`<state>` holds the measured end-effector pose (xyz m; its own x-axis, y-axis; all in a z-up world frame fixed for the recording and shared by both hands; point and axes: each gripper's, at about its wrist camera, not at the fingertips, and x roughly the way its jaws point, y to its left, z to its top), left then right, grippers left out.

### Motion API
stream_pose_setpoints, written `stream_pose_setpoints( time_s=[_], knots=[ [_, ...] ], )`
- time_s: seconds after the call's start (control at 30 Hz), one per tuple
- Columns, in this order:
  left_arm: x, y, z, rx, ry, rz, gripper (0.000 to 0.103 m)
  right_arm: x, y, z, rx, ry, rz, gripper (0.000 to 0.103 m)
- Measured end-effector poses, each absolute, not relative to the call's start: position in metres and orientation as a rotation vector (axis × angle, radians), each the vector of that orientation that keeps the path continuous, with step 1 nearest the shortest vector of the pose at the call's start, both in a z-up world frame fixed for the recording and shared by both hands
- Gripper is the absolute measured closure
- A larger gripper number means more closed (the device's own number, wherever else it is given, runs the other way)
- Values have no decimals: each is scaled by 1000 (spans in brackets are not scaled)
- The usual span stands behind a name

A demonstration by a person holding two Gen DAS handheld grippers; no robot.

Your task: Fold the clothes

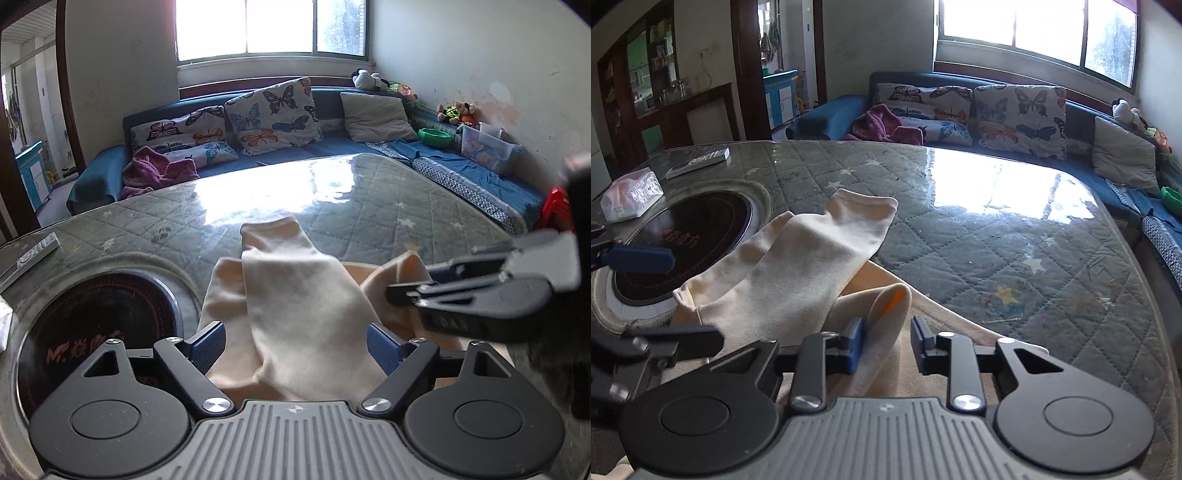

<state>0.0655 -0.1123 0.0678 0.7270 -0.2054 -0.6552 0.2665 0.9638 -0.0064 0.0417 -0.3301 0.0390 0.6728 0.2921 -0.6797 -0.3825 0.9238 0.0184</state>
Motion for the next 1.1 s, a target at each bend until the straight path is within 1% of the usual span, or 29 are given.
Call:
stream_pose_setpoints(
  time_s=[0.07,0.1,0.33,0.43,0.47,0.53,0.6,0.67,0.7,0.73,0.77,0.8,0.83,0.87,0.97,1.1],
  knots=[
    [79,-116,70,69,720,-257,19,39,-333,40,-122,722,378,91],
    [86,-119,70,57,726,-256,19,37,-335,41,-118,712,377,94],
    [136,-146,62,23,791,-234,19,29,-344,44,-114,675,357,96],
    [150,-156,53,23,826,-220,25,24,-352,44,-109,668,342,97],
    [154,-158,50,22,839,-217,29,22,-355,45,-105,665,334,97],
    [160,-164,43,40,865,-204,31,19,-361,46,-93,662,322,97],
    [163,-169,35,88,868,-189,45,15,-367,47,-85,657,308,97],
    [163,-174,30,140,858,-178,49,9,-375,48,-77,649,290,97],
    [162,-175,30,155,851,-181,54,5,-379,49,-74,644,280,97],
    [160,-175,30,171,844,-184,60,3,-382,49,-73,641,273,97],
    [158,-175,30,184,836,-185,76,1,-384,49,-72,639,267,97],
    [156,-173,30,193,827,-185,83,-2,-388,48,-62,637,256,97],
    [154,-169,31,190,819,-186,85,-6,-393,48,-48,636,244,97],
    [152,-163,32,168,815,-191,92,-10,-397,48,-36,633,234,97],
    [145,-143,38,94,805,-190,97,-22,-409,49,-11,619,201,97],
    [123,-110,56,27,752,-174,98,-37,-426,53,15,598,162,98]
  ],
)
